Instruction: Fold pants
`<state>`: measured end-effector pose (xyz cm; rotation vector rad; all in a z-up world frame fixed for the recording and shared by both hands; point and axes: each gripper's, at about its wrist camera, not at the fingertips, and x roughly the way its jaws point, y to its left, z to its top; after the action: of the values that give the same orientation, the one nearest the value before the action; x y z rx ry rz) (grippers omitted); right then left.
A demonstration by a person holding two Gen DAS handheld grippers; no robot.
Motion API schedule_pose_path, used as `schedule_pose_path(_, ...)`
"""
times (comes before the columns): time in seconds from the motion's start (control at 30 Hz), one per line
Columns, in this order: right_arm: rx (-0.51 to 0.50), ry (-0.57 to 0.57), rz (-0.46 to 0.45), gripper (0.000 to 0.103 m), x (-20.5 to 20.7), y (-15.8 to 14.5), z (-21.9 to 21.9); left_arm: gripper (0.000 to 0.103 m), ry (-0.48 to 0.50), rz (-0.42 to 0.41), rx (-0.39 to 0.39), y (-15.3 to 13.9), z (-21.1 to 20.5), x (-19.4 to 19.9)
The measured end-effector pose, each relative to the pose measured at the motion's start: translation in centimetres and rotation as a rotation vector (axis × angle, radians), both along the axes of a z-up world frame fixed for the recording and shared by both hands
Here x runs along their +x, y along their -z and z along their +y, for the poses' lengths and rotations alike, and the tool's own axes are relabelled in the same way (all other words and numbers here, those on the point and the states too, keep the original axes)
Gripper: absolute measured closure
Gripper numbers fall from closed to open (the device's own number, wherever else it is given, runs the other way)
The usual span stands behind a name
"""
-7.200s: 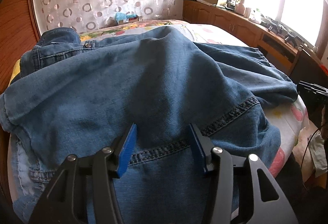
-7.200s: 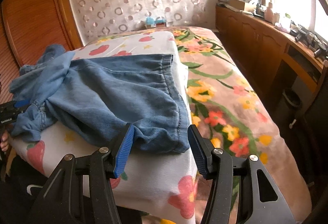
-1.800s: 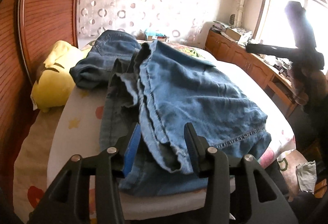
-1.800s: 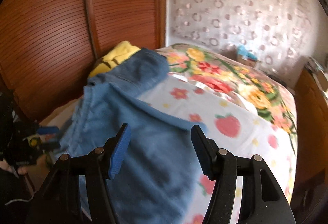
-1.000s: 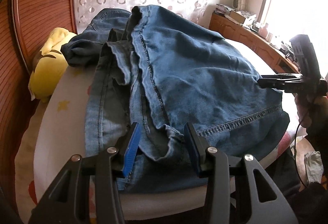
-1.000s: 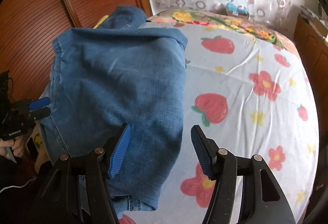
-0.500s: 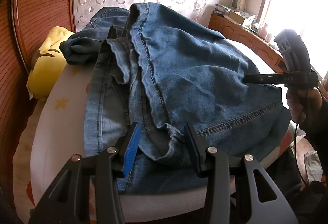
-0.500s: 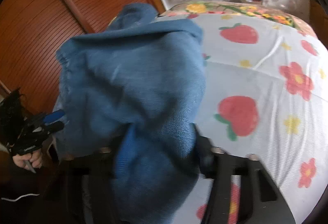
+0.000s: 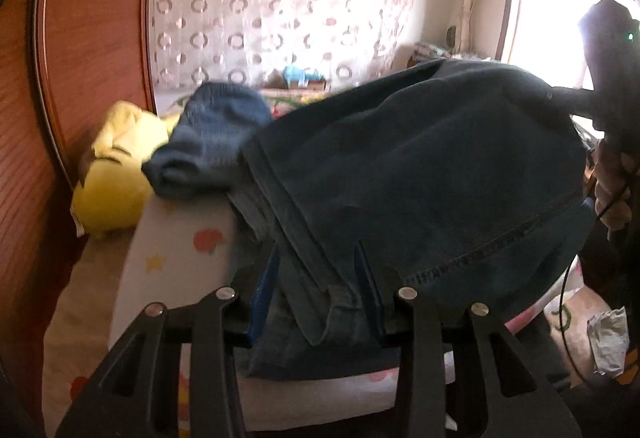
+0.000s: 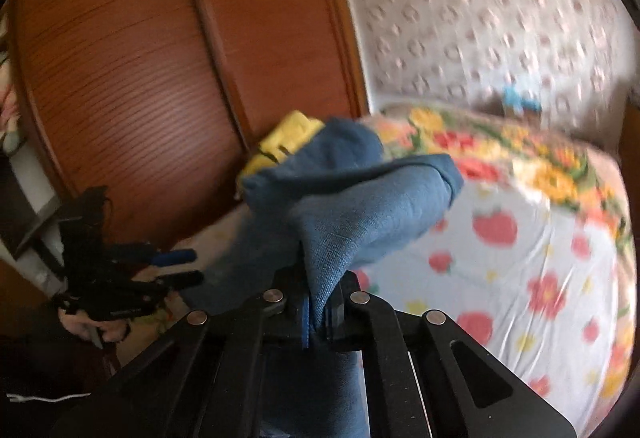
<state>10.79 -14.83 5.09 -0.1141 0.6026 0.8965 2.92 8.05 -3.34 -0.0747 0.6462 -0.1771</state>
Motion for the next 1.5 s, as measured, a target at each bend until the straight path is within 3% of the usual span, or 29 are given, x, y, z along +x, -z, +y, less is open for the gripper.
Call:
schedule_pose_path(0.13, -0.010, 0.057, -0.054, 0.101, -0.4, -2.7, -2.0, 0.065, 0.017, -0.035, 0.011, -1.9, -0.6, 0.0)
schedule_pose_path(0.23, -0.059, 0.157, -0.051, 0.101, 0.3, -2.0, -5.8, 0.065, 0.042, -0.047, 0.026, -2.7, -1.8, 0.4)
schedule_pose_path(0.33, -0.124, 0.255, 0.014, 0.101, 1.6, 0.8, -10.3, 0.065, 0.072, -0.047, 0.029, -2.9, -3.1, 1.3)
schedule_pose_path(0.47, -0.200, 0.349, 0.149, 0.099, 3.5, 6.8, -15.6, 0.065, 0.121, -0.026, 0.019, -2.4, -5.6, 3.8)
schedule_pose_path(0.5, -0.209, 0.365, 0.174, 0.098, 3.9, 8.0, -16.5, 0.065, 0.133, -0.017, 0.018, -2.2, -6.4, 4.5)
schedule_pose_path(0.63, -0.184, 0.432, 0.217, 0.070, 5.2, 9.8, -19.8, 0.065, 0.194, 0.023, 0.026, -1.1, -10.1, 7.4)
schedule_pose_path(0.67, -0.162, 0.435, 0.224, 0.069, 5.5, 10.0, -20.5, 0.065, 0.216, 0.036, 0.033, -0.6, -11.2, 8.2)
schedule_pose_path(0.9, -0.117, 0.402, 0.259, 0.069, 9.8, 10.5, -20.4, 0.065, 0.261, 0.101, 0.074, 1.1, -15.2, 10.2)
schedule_pose_path(1.03, -0.174, 0.380, 0.290, 0.069, 12.8, 12.1, -19.3, 0.065, 0.253, 0.145, 0.087, 2.5, -15.5, 11.6)
schedule_pose_path(1.27, -0.152, 0.292, 0.394, 0.069, 16.8, 14.0, -18.1, 0.065, 0.256, 0.186, 0.082, 4.1, -15.3, 13.1)
schedule_pose_path(1.5, -0.052, 0.299, 0.385, 0.091, 19.6, 12.9, -17.4, 0.065, 0.275, 0.191, 0.087, 4.6, -15.1, 13.6)
